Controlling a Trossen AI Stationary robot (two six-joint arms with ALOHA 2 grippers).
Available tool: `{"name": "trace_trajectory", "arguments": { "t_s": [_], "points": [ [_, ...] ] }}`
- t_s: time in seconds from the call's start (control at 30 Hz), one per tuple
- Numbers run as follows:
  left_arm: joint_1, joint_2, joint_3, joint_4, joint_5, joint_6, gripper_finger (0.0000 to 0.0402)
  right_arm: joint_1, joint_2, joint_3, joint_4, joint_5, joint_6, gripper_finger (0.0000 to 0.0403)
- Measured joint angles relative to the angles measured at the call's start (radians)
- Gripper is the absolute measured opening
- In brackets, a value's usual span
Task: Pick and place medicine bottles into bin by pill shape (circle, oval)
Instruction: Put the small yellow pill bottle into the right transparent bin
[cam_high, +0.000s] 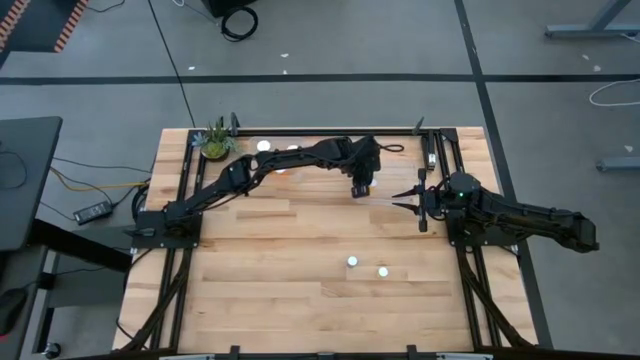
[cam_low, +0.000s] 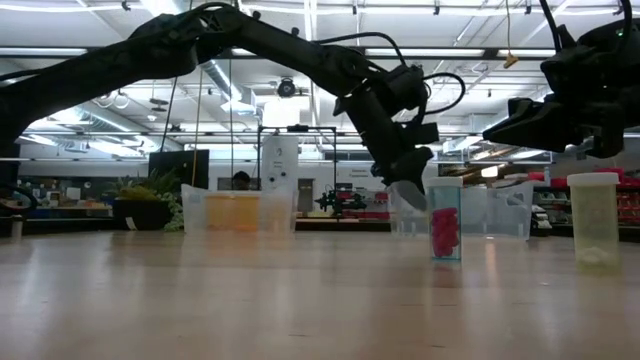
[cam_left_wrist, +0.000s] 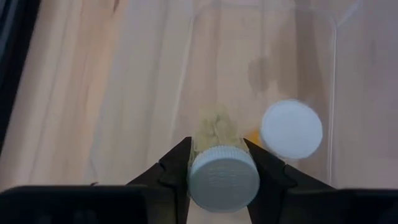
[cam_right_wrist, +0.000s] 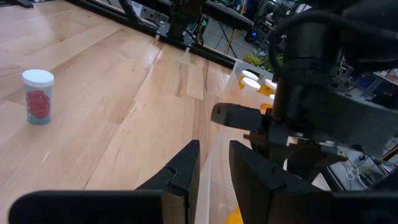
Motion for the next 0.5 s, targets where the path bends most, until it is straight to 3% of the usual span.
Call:
{"name": "trace_trajectory", "arguments": {
  "t_s": [0.5],
  "points": [
    [-0.003, 0.0, 0.0, -0.027, 0.0, 0.039, 0.0135, 0.0, 0.0, 0.0, 0.0, 0.0, 0.0, 0.0093]
  ]
}}
